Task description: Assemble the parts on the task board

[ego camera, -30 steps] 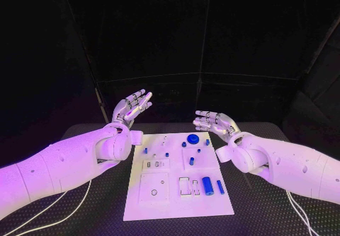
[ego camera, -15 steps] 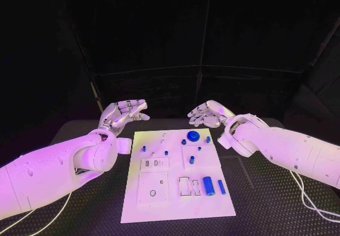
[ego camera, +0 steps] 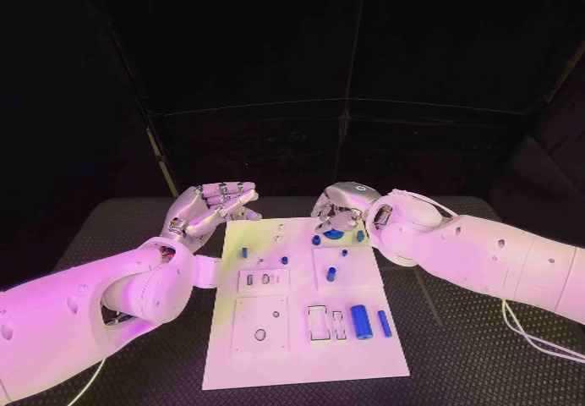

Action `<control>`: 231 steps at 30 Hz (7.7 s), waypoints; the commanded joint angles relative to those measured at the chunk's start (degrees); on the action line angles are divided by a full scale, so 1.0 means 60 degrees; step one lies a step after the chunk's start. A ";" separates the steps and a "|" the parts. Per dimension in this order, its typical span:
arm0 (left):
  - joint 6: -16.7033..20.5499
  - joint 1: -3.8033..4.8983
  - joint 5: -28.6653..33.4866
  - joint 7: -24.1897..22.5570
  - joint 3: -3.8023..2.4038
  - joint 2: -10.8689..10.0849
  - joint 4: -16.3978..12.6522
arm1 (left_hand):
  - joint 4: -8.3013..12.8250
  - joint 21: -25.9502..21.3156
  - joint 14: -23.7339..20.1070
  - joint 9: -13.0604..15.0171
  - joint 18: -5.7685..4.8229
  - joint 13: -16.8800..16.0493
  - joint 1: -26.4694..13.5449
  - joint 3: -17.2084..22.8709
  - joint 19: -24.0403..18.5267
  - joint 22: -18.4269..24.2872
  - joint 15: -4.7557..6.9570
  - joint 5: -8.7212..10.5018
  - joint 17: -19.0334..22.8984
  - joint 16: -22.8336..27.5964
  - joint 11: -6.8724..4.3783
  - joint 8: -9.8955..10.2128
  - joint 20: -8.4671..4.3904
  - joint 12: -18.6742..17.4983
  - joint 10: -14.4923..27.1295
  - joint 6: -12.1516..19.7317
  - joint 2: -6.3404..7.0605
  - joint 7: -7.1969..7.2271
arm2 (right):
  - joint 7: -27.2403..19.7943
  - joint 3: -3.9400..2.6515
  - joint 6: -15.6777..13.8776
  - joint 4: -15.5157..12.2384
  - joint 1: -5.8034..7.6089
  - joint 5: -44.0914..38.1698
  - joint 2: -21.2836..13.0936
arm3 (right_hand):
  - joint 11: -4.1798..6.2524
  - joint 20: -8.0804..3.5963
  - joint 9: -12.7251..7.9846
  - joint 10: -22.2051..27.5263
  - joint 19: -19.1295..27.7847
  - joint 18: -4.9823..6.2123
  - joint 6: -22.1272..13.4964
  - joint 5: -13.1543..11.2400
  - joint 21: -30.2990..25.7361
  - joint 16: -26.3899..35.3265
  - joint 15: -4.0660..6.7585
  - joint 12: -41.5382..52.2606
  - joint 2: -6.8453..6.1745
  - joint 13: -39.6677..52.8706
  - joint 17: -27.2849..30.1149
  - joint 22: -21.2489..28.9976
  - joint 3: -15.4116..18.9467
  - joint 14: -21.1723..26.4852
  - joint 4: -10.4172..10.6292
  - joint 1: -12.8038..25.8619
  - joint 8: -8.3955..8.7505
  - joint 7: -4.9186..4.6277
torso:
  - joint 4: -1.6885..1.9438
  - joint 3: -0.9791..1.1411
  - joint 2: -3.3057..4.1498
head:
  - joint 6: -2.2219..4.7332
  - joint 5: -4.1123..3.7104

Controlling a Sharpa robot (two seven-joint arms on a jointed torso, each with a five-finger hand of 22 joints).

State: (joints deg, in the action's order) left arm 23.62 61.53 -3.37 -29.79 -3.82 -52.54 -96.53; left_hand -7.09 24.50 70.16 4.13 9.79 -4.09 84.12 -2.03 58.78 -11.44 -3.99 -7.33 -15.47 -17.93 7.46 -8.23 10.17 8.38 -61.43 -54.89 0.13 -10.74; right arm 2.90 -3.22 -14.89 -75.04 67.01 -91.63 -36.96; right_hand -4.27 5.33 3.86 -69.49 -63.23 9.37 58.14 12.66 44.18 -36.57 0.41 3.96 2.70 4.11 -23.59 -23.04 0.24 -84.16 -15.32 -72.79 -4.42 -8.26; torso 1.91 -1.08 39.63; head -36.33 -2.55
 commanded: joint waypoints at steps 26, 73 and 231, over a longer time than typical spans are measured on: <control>-0.0390 0.0009 -0.0151 0.0042 -0.0058 -0.0138 -0.0069 | 0.0073 0.0035 -0.0109 -0.0045 0.0091 0.0035 0.0038 0.0002 -0.0083 -0.0010 -0.0009 0.0048 -0.0098 0.0076 0.0036 0.0101 -0.0004 -0.0179 -0.0041 -0.0030 0.0000 -0.0016 | 0.0847 -0.0010 0.1520 0.0142 0.0051 -0.1739 0.0335 | 0.0037 0.0001 0.0054 -0.0148 -0.0772 -0.0210 0.0237 0.0155 0.3423 -0.5636 0.0059 0.0012 0.0188 0.0238 -0.5983 -0.3660 -0.0797 -0.0359 0.0135 -0.0120 -0.0002 0.0036 | 0.0193 -0.0080 0.0558 | 0.0010 -0.0196; -0.0463 0.0012 -0.0151 0.0147 -0.0095 -0.0228 -0.0069 | 0.0115 0.0050 -0.0145 -0.0058 0.0087 0.0042 0.0041 0.0019 -0.0128 -0.0017 -0.0036 0.0047 -0.0183 0.0115 0.0074 0.0192 0.0016 -0.0305 0.0000 0.0013 -0.0006 -0.0061 | 0.0527 -0.0013 -0.0451 0.0076 0.0051 -0.1750 0.0588 | 0.0009 0.0045 0.0045 -0.0363 -0.0723 -0.0322 0.1048 0.0108 0.4631 -0.6297 0.0019 -0.0027 -0.0192 0.0186 -0.6446 -0.4918 -0.3762 -0.0248 -0.0084 -0.0225 0.0041 -0.0019 | 0.0309 -0.0085 0.0652 | -0.0053 -0.0125; -0.0936 0.0013 -0.0151 0.0408 -0.0197 -0.0176 0.0136 | 0.0149 0.0053 -0.0249 -0.0054 0.0084 0.0034 0.0008 0.0046 -0.0224 -0.0017 -0.0076 0.0046 -0.0295 0.0200 0.0106 0.0284 0.0053 -0.0443 0.0011 0.0015 -0.0055 -0.0086 | 0.1994 -0.0674 0.1542 0.0353 -0.0048 0.0640 -0.0489 | 0.0090 0.0069 0.0043 -0.1001 -0.1424 -0.0542 -0.1289 0.0610 0.5330 -0.8230 0.0017 1.0850 -0.1758 0.9969 -0.9437 -0.6022 0.0048 -0.0662 0.5139 -0.1974 -0.1287 -0.0086 | 0.0288 -0.0083 0.0766 | -0.0159 -0.0243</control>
State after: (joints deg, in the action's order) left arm 18.69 61.54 -4.04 -27.12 -4.93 -53.66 -95.66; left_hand -6.46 24.49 68.90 3.87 9.72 -3.93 84.12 -1.71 57.79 -11.47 -4.40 -7.33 -17.19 -16.97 7.68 -6.90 10.34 5.91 -61.21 -54.68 0.13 -10.95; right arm 14.81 -7.29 -7.03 -72.95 66.70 -87.19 -39.94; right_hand -3.79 5.63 4.16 -75.14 -71.47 6.65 50.17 16.52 75.84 -85.75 0.94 68.83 -7.88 63.89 -74.93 -59.09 0.46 -84.04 15.73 -84.22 -11.83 -8.69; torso 3.61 -1.58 44.26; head -37.24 -3.99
